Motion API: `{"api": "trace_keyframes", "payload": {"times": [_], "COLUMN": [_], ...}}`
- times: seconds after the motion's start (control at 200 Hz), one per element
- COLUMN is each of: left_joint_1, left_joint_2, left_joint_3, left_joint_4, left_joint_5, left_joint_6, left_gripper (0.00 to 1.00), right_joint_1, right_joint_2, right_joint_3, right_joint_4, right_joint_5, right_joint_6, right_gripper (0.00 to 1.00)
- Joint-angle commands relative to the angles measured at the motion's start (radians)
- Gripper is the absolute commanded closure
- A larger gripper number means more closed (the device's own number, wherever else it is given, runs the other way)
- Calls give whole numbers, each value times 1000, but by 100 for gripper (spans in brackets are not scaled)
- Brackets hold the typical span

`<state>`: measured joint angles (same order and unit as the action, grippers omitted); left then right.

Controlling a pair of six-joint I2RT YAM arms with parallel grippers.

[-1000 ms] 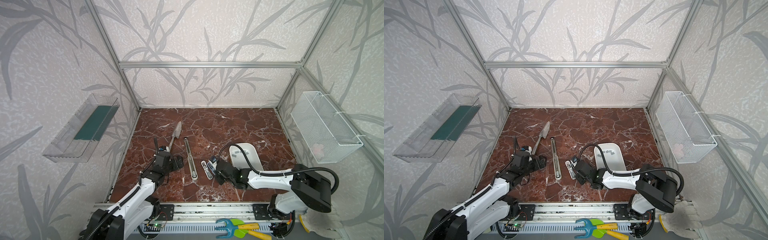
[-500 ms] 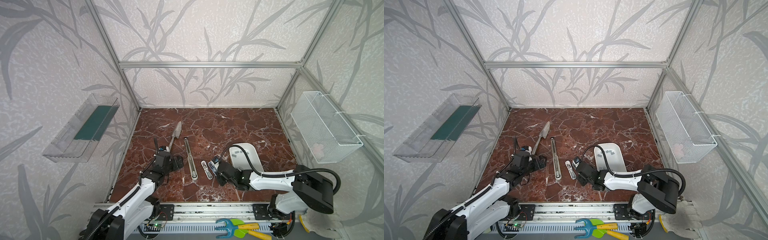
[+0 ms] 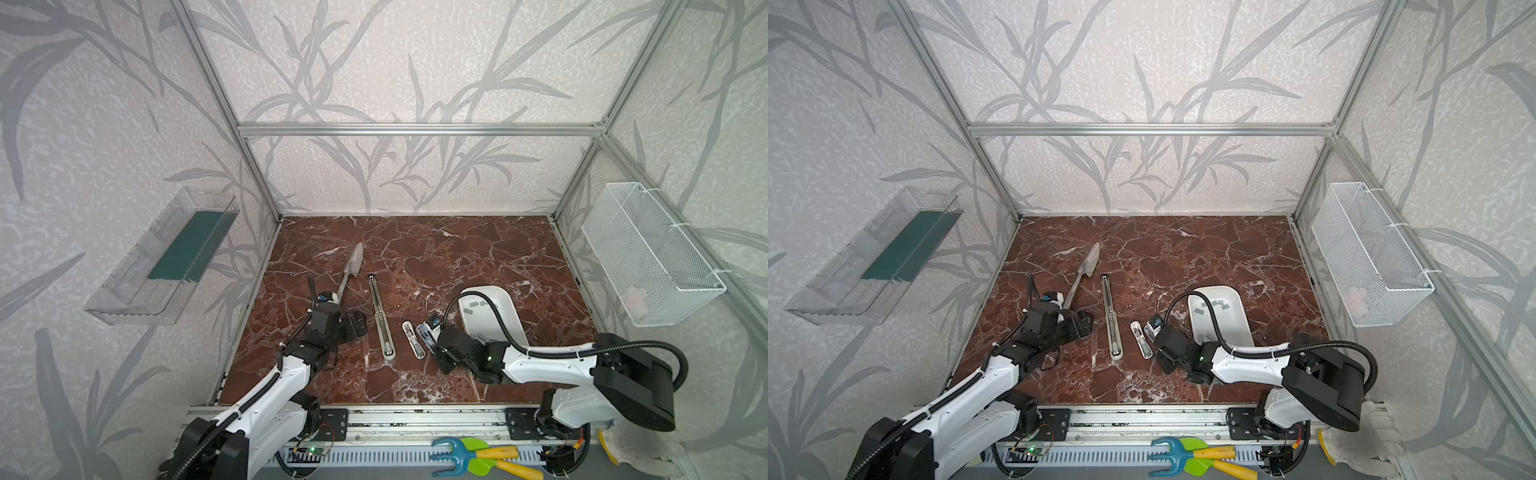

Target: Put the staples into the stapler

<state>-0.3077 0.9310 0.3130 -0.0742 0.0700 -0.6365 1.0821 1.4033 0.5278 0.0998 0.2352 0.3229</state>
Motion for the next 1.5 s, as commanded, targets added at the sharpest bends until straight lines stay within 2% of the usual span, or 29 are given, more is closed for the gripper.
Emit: {"api": "trace_keyframes", "payload": {"times": [0.0,0.2,0.335,0.51,0.67,0.73,0.83,0.955,1.04,1.09,1.2,1.354,1.494], "left_joint_1": [0,0,-1,-1,-1,-1,1,2,9,20,27,26,25], "left_joint_2": [-6,-9,-14,-40,-186,-263,-352,-409,-440,-437,-383,-371,-437], "left_joint_3": [1,-2,-5,-3,22,-17,-78,-55,-70,-43,-3,18,49], "left_joint_4": [8,9,9,-1,-102,-53,25,82,84,29,-29,-87,-261], "left_joint_5": [-12,-3,0,1,-80,-49,-24,86,13,2,28,80,5], "left_joint_6": [-3,-3,-7,-19,-105,-107,-218,-130,-170,-118,-41,-12,29], "left_gripper": [1,1,1,1,1,1,1,1,1,1,1,1,1], "right_joint_1": [7,8,8,7,7,14,39,70,121,160,243,327,330], "right_joint_2": [-30,-54,-64,-77,-131,-164,-229,-308,-345,-348,-282,-37,173], "right_joint_3": [-13,-11,1,-10,-52,-68,-97,-133,-147,-151,-127,21,199], "right_joint_4": [1,17,1,-4,8,19,35,50,65,99,197,258,191], "right_joint_5": [16,21,80,76,64,46,64,86,130,147,161,214,228], "right_joint_6": [5,1,22,24,42,31,24,37,43,43,54,93,190], "right_gripper": [72,67,66,63,61,58,54,49,45,41,34,32,34]}}
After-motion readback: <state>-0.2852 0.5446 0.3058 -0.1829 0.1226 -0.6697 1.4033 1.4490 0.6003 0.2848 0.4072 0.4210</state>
